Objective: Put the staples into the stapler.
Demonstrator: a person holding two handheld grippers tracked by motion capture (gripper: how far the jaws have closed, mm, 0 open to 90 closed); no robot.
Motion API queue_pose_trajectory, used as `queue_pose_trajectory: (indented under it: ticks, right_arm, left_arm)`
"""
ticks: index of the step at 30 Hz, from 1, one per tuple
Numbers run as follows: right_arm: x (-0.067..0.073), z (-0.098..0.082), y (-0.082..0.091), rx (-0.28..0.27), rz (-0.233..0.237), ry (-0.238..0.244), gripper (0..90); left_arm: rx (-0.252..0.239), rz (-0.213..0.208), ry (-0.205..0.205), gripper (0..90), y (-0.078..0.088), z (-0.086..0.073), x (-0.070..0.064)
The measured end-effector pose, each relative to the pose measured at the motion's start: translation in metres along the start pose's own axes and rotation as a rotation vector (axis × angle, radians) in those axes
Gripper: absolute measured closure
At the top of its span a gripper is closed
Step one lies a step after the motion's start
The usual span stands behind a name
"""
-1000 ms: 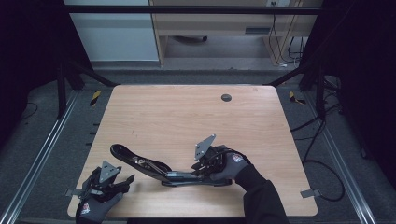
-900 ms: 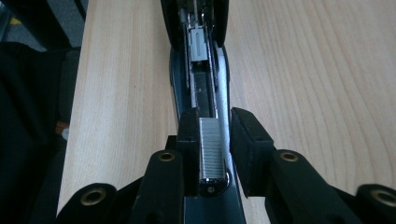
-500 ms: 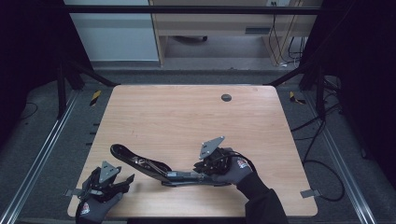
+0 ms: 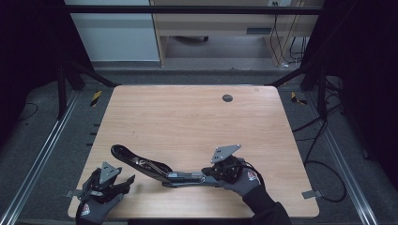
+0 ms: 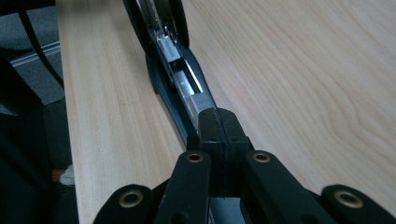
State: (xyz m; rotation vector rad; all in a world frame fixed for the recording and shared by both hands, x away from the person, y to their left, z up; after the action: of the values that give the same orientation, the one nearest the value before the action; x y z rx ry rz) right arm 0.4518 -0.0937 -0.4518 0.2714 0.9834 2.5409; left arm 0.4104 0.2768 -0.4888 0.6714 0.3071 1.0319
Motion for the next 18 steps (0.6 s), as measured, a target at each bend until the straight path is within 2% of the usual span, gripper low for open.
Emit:
queue_pose_trajectory:
  ticks: [6, 18]
  right_arm:
    - [0.004, -0.003, -0.006, -0.008, 0.0, -0.007, 90.0]
    - [0.006, -0.002, -0.016, 0.023, 0.0, -0.003, 90.0]
  left_arm:
    - [0.001, 0.0, -0.002, 40.1, 0.0, 0.0, 0.0]
    - [0.003, -0.002, -0.002, 40.2, 0.0, 0.0, -0.001]
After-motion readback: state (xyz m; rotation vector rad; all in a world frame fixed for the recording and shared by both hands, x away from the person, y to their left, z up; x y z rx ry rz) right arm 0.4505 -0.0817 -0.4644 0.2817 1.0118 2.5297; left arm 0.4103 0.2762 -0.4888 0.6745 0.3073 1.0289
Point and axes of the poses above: each handheld gripper's, and its own axes: y roughly backward along the jaws, z roughly out of its top, x roughly to its left, the point moved 2 cm from there along -y, roughly forward along the jaws, and after that the axes turned 2 degrees about -z, right-handed, at the moved point
